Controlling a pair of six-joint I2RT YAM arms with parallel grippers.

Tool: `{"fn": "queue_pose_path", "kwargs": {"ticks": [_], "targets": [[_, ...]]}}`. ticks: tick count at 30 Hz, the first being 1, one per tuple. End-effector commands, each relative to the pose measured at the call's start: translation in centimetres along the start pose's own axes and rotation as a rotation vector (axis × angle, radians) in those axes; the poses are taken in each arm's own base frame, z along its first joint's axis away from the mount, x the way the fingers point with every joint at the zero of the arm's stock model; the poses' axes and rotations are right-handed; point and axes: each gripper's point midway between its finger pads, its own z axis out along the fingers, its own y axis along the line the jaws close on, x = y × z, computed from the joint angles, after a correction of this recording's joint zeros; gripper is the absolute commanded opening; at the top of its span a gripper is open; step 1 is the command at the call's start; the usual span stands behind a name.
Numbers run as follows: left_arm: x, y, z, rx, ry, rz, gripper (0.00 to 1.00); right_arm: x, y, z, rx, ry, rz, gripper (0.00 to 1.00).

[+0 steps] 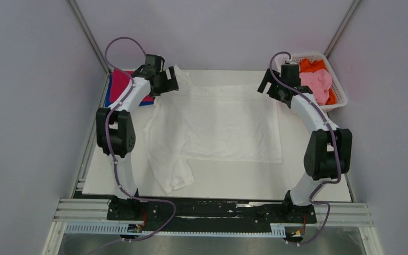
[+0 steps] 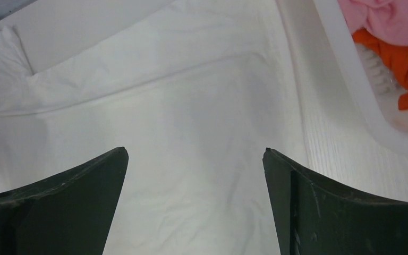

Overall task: Fold and stack the t-shirts
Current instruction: Flatten out the tshirt, then grab the side of the flattened tshirt closest away from the robot with both arms

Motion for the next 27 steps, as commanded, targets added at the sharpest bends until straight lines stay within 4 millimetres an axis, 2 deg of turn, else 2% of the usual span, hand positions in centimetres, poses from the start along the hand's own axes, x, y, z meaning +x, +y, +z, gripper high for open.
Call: {"fn": "queue_pose_path", "kwargs": {"ticks": [1,2,3,4,5,6,7,9,10,11,12,13,14,15,16,21,23,27], "targets": [[2.1,-2.4,-7.4,0.019,-0.136,0.024,1.0,3.3,-1.8,-3.7,0.041,-0.015,0.088,1.0],[4.1,-2.0,-8.2,0.008,-0.12,0.027,1.0,3.4,-2.3,-5.0,0.054,-0.043,0.112,1.0],[5.6,-2.5,-8.8,0.012,-0.102,0.025,1.0,3.9,-2.9,-5.8,0.068,-0.057,0.136,1.0],[7.4,-1.7,-9.6,-0.012,-0.09,0.028,1.0,4.4,-3.4,-6.5,0.076,-0.067,0.158,1.0],[9.2,-2.1,-10.1,-0.015,-0.064,0.039,1.0,5.0,-4.2,-7.0,0.1,-0.079,0.176,1.0],[11.0,-1.3,-10.9,-0.038,-0.051,0.05,1.0,5.3,-4.9,-7.5,0.121,-0.096,0.196,1.0],[13.1,-1.5,-11.4,-0.046,-0.011,0.075,1.0,5.5,-5.5,-8.0,0.141,-0.114,0.219,1.0],[16.9,-0.5,-12.9,-0.084,0.038,0.099,1.0,5.9,-6.3,-8.7,0.162,-0.132,0.234,1.0],[18.9,0.8,-13.9,-0.117,0.068,0.097,1.0,6.1,-6.5,-8.9,0.162,-0.135,0.235,1.0],[20.3,0.8,-14.5,-0.126,0.078,0.121,1.0,6.3,-6.5,-9.0,0.159,-0.134,0.233,1.0],[22.5,1.4,-15.8,-0.138,0.107,0.131,1.0,6.4,-6.4,-9.1,0.153,-0.132,0.23,1.0],[23.3,1.9,-16.4,-0.152,0.107,0.136,0.99,6.4,-6.3,-9.1,0.148,-0.131,0.227,1.0],[25.3,2.5,-17.4,-0.157,0.136,0.15,0.98,6.4,-6.2,-9.0,0.142,-0.125,0.222,1.0],[26.0,2.6,-18.3,-0.146,0.135,0.152,0.96,6.4,-6.1,-8.9,0.138,-0.12,0.215,1.0],[28.0,3.4,-18.8,-0.163,0.178,0.164,0.94,6.5,-6.1,-8.8,0.136,-0.113,0.206,1.0],[33.9,5.6,-20.7,-0.16,0.327,0.149,0.72,7.0,-6.3,-8.0,0.151,-0.085,0.19,1.0],[35.8,5.9,-20.7,-0.137,0.378,0.134,0.67,7.2,-6.5,-7.9,0.158,-0.08,0.188,1.0],[37.7,5.1,-19.8,-0.064,0.424,0.108,0.63,7.1,-6.7,-7.9,0.167,-0.087,0.18,1.0]]}}
